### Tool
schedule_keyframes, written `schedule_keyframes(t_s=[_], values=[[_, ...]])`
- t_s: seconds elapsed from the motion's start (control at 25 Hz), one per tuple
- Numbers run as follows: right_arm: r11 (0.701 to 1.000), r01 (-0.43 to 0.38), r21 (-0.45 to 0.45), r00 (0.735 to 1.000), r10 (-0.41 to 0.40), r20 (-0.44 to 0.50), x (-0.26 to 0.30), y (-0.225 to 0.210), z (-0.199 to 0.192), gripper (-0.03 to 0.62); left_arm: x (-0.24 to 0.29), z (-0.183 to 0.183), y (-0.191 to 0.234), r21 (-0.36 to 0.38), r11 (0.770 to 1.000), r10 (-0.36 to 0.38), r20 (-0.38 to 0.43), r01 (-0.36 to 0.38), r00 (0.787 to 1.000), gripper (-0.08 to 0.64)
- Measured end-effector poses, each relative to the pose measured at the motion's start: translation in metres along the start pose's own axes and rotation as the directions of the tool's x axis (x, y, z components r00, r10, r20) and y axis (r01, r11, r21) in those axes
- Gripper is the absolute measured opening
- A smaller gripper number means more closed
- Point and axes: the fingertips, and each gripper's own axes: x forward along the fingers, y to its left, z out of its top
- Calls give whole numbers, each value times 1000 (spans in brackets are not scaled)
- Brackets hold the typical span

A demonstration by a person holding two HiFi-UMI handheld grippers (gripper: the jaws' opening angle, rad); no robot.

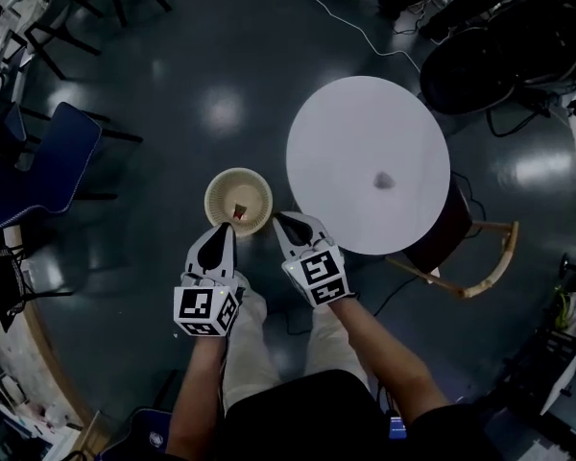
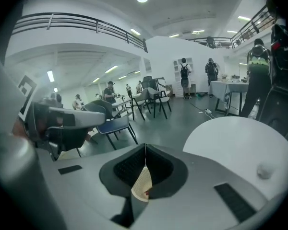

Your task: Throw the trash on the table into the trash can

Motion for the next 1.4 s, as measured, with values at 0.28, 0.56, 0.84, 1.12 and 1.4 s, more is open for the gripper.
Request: schedule_keyframes(t_s=[0.28,0.56,0.84,1.12,1.4], values=[[998,62,-3,998,-62,-3,-56,-65,-8,20,27,-1,-62,25,998,-54,-27,54,998,15],[986,158,58,987,-157,-16,-102,-137,-34,20,67,-13,-128,56,989,-136,-71,140,988,15],[966,229,120,973,-228,-24,-138,-191,-61,21,116,-37,-195,80,964,-244,-116,254,963,15],[942,286,175,957,-289,-9,-175,-237,-82,20,161,-41,-265,93,924,-361,-111,371,926,15],[913,326,246,942,-334,-9,-197,-279,-105,20,213,-66,-312,143,889,-409,-183,436,894,15]])
